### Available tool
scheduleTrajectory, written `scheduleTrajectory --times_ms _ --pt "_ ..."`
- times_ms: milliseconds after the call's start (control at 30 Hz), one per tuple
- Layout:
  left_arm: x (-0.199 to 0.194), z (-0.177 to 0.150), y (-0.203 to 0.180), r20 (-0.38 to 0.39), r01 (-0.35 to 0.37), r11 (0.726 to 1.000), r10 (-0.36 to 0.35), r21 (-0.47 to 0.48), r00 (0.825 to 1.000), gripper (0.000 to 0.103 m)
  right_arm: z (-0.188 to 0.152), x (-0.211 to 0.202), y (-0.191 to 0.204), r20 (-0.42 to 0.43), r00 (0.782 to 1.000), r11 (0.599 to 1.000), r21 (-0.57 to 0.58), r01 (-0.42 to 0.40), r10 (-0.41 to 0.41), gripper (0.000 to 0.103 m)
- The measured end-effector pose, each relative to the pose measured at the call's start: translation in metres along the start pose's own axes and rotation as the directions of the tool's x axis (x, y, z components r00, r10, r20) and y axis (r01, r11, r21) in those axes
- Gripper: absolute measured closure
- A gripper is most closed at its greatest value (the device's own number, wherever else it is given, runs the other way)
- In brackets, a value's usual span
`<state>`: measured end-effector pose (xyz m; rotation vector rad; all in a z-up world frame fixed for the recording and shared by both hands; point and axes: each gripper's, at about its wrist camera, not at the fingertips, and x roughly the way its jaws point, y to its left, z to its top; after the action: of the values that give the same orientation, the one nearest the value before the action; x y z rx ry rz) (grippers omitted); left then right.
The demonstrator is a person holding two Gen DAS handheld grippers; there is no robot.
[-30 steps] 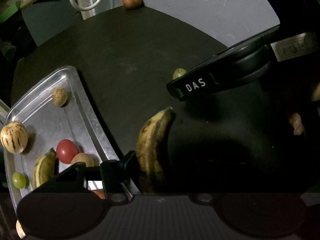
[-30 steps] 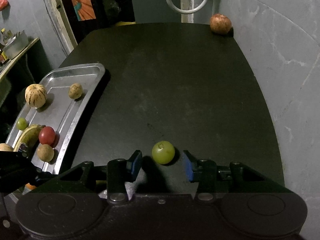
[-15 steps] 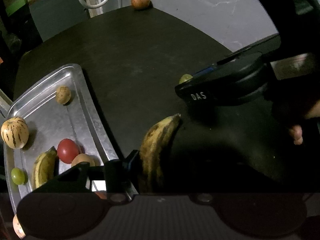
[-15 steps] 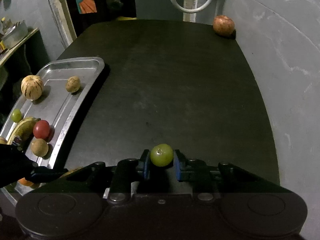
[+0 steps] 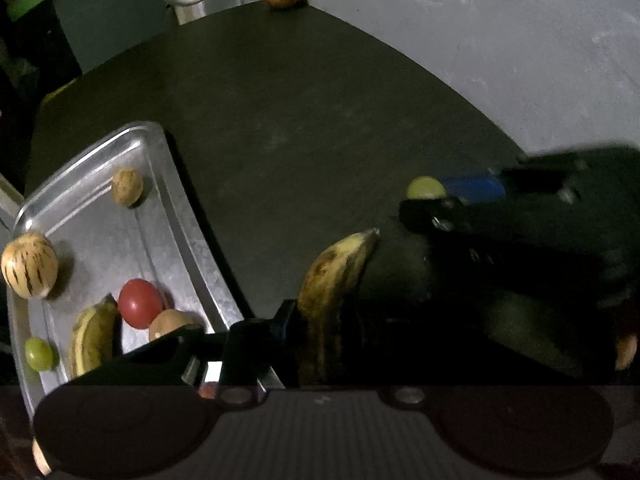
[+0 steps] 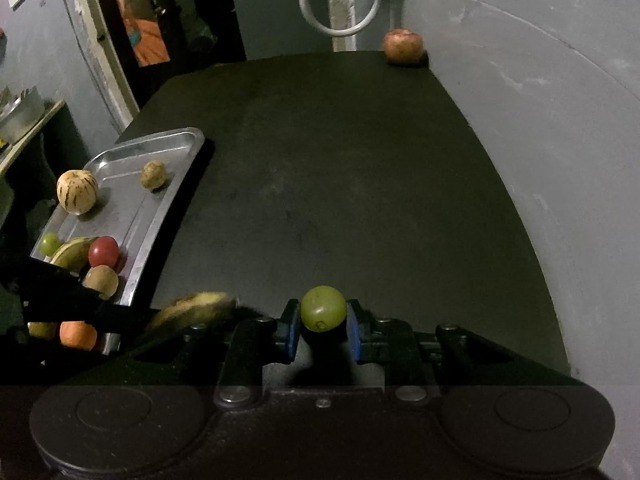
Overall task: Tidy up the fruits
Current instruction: 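Carry the banana and the green fruit toward the tray with both tools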
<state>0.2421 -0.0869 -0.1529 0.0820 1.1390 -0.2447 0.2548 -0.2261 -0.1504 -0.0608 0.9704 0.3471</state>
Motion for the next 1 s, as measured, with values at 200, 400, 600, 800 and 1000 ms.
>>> scheduleTrajectory --times_ms 200,400,600,800,1000 --pt "-0.002 -0.005 -0.001 -0.022 0.101 0.993 -0.102 -0.053 0.994 0.071 -0.025 -0.014 -0.003 0.001 1.0 0.999 0.041 0.023 -0.023 0.078" --pt "-0.001 -0.009 -0.014 -0.009 0.09 0.996 -0.09 0.019 0.996 0.07 -0.046 -0.031 -0.005 0.002 0.998 0.998 0.036 0.057 -0.057 0.078" --pt "0.0 -0.009 -0.012 -0.011 0.101 0.993 -0.102 -0.059 0.995 0.068 -0.06 -0.041 -0.001 0.011 0.997 0.997 0.017 0.082 -0.082 0.077" --pt "0.001 -0.007 -0.028 -0.014 0.047 0.999 -0.046 0.027 0.999 0.067 -0.063 -0.041 0.003 0.015 0.995 0.995 -0.003 0.095 -0.095 0.077" --pt "0.004 -0.012 -0.039 0.004 0.02 0.99 -0.02 0.143 1.0 0.059 -0.062 -0.043 0.007 -0.016 0.995 0.994 -0.058 0.093 -0.094 0.077"
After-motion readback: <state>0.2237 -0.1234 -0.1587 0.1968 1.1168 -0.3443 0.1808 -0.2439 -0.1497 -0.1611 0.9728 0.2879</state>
